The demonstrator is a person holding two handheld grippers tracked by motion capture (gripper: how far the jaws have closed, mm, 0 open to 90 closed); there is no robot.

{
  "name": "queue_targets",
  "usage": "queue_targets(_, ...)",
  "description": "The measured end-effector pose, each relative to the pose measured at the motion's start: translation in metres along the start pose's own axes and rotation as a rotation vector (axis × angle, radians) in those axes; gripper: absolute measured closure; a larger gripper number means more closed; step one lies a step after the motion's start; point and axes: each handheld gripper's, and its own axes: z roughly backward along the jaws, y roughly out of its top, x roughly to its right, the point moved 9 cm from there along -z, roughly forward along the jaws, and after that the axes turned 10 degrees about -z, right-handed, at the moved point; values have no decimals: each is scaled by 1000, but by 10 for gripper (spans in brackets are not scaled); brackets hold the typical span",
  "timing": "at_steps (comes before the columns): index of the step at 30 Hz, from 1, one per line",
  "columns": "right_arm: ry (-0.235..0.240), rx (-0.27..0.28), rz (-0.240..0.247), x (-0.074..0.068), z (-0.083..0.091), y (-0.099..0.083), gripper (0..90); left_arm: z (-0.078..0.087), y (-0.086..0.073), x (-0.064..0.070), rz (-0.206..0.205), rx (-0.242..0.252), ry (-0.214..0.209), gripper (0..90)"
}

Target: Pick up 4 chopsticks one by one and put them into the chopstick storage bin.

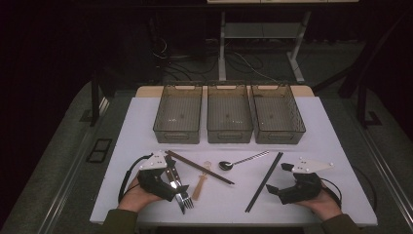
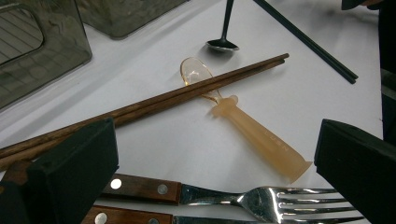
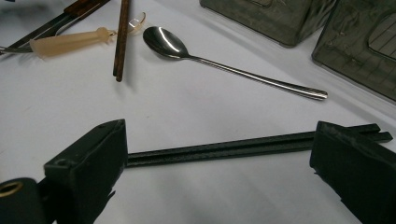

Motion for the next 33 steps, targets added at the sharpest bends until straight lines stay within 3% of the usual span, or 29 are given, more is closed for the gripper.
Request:
queue_targets(10, 4, -1, -6, 1, 1, 0, 44, 0, 0, 0, -2, -6, -2, 15)
queue_targets(15, -2, -6, 2, 0, 0, -1, 44, -1, 2, 2, -10, -16, -19, 147)
queue_targets(17, -3, -6, 2, 1, 0, -1, 44, -3, 4, 0, -6, -20, -10, 156)
queue_targets(27, 1, -6, -6, 1, 0, -1, 44, -14, 8, -10, -24, -59, -26, 420)
queue_targets(30, -5, -10, -8, 2, 0, -2, 44, -18, 9, -11, -26, -76, -45, 548)
queue_targets(32, -5, -7, -10, 1, 0, -1, 44, -20, 8, -9, -29, -88, -56, 579)
queue_targets(33, -5, -4, -10, 1, 0, -1, 44, -21, 8, -9, -35, -98, -54, 647)
